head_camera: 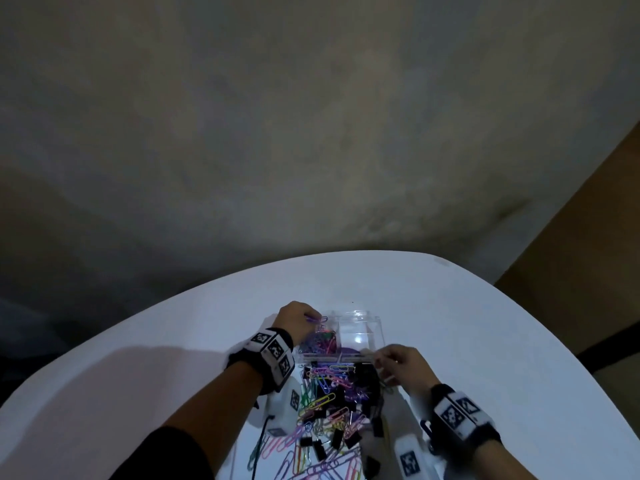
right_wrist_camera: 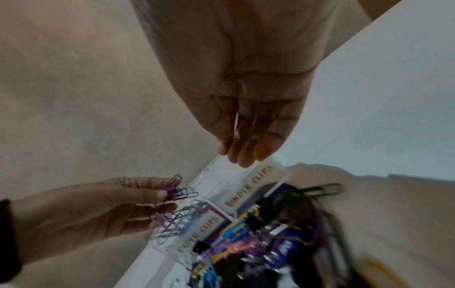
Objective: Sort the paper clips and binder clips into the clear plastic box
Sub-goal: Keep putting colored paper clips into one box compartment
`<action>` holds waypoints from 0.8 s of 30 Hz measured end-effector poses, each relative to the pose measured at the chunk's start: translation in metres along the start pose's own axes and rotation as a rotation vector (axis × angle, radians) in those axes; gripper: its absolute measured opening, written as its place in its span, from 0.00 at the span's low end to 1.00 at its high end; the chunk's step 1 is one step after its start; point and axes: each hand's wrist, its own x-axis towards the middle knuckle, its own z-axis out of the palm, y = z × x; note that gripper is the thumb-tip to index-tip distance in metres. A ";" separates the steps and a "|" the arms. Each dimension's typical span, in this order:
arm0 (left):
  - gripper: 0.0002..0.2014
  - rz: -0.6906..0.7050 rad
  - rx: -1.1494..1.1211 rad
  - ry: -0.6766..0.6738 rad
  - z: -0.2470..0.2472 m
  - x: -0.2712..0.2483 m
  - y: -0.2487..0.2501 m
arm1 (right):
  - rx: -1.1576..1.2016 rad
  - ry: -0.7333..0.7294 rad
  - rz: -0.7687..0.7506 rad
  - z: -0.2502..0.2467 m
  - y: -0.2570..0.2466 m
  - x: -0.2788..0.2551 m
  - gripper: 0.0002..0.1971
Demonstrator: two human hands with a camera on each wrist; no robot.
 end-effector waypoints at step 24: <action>0.14 0.015 0.479 -0.057 0.043 -0.113 -0.109 | -0.504 0.168 0.255 0.040 0.015 -0.014 0.17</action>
